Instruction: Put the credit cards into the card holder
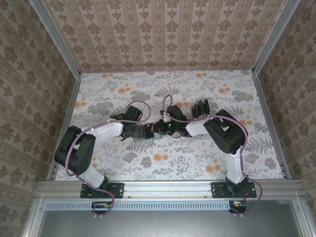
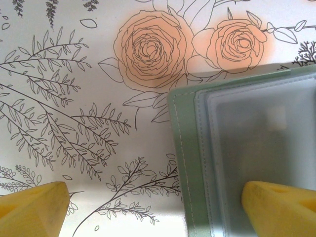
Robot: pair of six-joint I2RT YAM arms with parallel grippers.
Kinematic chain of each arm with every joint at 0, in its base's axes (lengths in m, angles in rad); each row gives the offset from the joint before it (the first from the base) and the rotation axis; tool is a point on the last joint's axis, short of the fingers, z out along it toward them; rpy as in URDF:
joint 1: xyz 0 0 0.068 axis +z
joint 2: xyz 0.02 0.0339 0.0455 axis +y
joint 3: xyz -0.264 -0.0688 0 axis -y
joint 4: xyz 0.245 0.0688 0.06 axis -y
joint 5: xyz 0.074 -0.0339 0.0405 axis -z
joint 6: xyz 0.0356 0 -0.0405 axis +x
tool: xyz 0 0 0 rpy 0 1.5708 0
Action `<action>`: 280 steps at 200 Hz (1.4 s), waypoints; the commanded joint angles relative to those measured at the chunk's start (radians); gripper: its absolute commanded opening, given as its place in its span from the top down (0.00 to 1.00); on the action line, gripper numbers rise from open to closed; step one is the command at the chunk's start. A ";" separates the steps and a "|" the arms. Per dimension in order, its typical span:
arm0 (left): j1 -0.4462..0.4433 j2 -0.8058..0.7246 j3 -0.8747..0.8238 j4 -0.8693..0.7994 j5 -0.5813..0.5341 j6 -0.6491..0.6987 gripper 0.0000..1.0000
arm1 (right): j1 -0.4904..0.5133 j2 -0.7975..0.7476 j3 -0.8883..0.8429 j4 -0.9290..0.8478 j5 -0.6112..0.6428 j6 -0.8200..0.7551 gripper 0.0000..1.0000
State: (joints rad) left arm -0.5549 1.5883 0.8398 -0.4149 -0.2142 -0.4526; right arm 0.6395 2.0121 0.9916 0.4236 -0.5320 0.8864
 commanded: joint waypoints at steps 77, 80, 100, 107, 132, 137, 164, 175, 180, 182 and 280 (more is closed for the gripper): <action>0.008 0.015 -0.034 -0.081 -0.024 -0.006 0.00 | 0.039 0.090 0.087 -0.121 -0.036 -0.013 1.00; 0.009 0.015 -0.033 -0.081 -0.022 -0.007 0.00 | 0.041 0.091 0.090 -0.126 -0.036 -0.014 1.00; 0.009 0.005 -0.024 -0.084 -0.018 -0.009 0.00 | 0.048 0.099 0.115 -0.166 -0.027 -0.021 1.00; 0.009 -0.002 -0.019 -0.087 -0.015 -0.013 0.00 | 0.049 0.101 0.119 -0.178 -0.024 -0.023 1.00; 0.017 -0.040 0.000 -0.097 -0.009 -0.033 0.00 | 0.049 0.098 0.131 -0.225 -0.013 -0.030 0.95; 0.023 -0.049 0.004 -0.099 -0.008 -0.039 0.00 | 0.049 0.096 0.134 -0.235 -0.011 -0.033 0.93; 0.062 -0.100 0.012 -0.105 -0.002 -0.067 0.00 | 0.051 0.067 0.165 -0.311 0.002 -0.066 0.83; 0.081 -0.107 0.011 -0.109 -0.006 -0.073 0.00 | 0.051 0.058 0.182 -0.347 0.005 -0.078 0.77; 0.090 -0.111 0.011 -0.112 -0.007 -0.076 0.00 | 0.052 0.056 0.190 -0.360 0.008 -0.083 0.74; 0.093 -0.111 0.011 -0.114 -0.007 -0.076 0.00 | 0.052 0.054 0.194 -0.365 0.009 -0.085 0.73; 0.151 -0.108 -0.066 -0.081 0.006 -0.115 0.00 | 0.066 -0.021 0.329 -0.683 0.135 -0.219 0.40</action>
State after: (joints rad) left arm -0.4103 1.4853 0.7853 -0.4931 -0.2134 -0.5392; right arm 0.7044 2.0335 1.2819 -0.1200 -0.4583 0.7212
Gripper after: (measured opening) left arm 0.997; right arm 0.599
